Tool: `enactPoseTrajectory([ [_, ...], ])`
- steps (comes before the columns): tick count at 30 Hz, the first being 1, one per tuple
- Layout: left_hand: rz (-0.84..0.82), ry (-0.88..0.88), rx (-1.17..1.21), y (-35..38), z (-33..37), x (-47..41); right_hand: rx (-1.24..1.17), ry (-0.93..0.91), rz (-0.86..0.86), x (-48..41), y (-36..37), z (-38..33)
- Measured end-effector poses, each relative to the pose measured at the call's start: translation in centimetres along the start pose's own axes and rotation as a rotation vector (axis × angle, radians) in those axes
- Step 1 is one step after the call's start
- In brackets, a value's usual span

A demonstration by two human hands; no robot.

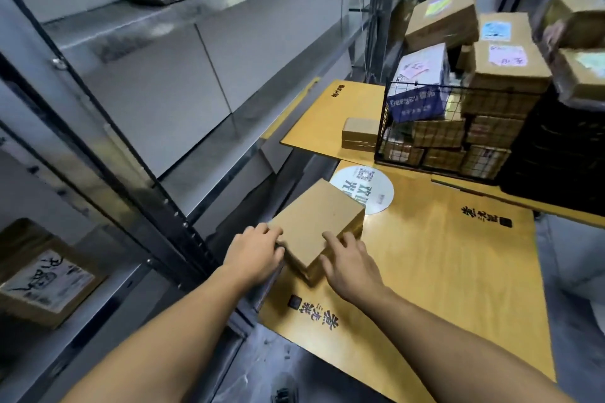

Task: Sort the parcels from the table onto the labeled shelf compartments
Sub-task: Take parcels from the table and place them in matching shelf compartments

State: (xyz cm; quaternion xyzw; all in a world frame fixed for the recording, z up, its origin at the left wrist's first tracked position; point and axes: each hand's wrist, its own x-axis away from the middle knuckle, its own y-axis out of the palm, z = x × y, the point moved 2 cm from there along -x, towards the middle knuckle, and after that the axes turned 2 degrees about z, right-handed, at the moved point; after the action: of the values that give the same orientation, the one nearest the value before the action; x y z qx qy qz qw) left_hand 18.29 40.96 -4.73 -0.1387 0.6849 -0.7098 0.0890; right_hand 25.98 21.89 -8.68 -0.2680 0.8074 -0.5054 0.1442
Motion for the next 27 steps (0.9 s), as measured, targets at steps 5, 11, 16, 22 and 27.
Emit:
enactPoseTrajectory([
  [5, 0.02, 0.025, 0.09, 1.5, -0.8, -4.8, -0.066, -0.002, 0.027, -2.6, 1.8, -0.3],
  [11, -0.01, -0.02, 0.439, 4.0, -2.2, -7.5, -0.061, 0.041, 0.106, -2.6, 2.3, 1.2],
  [16, 0.048, 0.05, 0.756, 4.5, -1.8, -6.5, -0.137, 0.073, 0.119, -0.5, 3.1, 2.8],
  [22, 0.122, 0.124, 0.913, 3.3, -0.1, -5.8, -0.372, 0.24, 0.157, 2.5, 3.1, 5.1],
  [27, -0.045, 0.099, 0.779, 5.1, 2.3, -4.9, -0.569, 0.413, 0.081, 3.2, 2.5, 7.0],
])
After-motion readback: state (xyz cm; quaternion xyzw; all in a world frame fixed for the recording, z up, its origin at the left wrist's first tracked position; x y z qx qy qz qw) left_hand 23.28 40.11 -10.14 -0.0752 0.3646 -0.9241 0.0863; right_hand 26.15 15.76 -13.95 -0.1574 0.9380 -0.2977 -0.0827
